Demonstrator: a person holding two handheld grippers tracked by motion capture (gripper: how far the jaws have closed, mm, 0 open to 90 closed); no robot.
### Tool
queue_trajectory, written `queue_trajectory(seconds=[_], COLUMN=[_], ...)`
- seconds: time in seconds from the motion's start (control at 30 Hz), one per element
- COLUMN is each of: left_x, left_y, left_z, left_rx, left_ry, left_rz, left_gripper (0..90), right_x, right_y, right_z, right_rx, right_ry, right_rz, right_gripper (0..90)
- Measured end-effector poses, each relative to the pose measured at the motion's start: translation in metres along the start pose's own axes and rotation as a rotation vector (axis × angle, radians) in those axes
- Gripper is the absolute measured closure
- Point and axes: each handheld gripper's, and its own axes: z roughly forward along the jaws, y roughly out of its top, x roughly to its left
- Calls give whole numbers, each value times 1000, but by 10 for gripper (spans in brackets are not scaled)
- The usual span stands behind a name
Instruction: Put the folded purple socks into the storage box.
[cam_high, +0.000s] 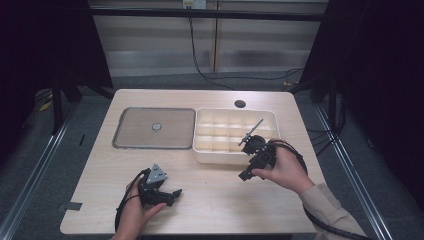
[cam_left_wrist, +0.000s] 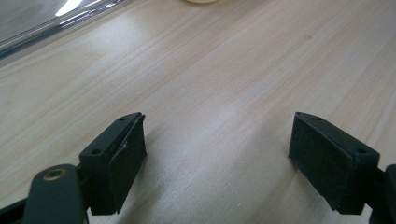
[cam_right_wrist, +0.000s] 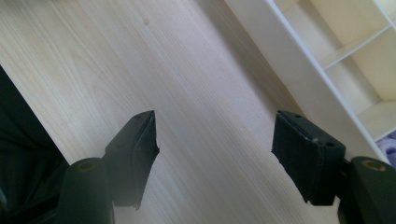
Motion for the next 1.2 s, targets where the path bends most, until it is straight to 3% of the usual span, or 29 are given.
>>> queue_trajectory(seconds=[0.43,1.2], left_x=[0,0], left_y=[0,0], left_z=[0,0], left_rx=[0,1], left_ry=[0,0], left_rz=[0,1], left_gripper=[181,181], right_x=[11,19], right_y=[0,0], right_z=[15,34], right_rx=[-7,-20], right_ry=[18,53], right_rz=[-43,-52], right_gripper=[305,288])
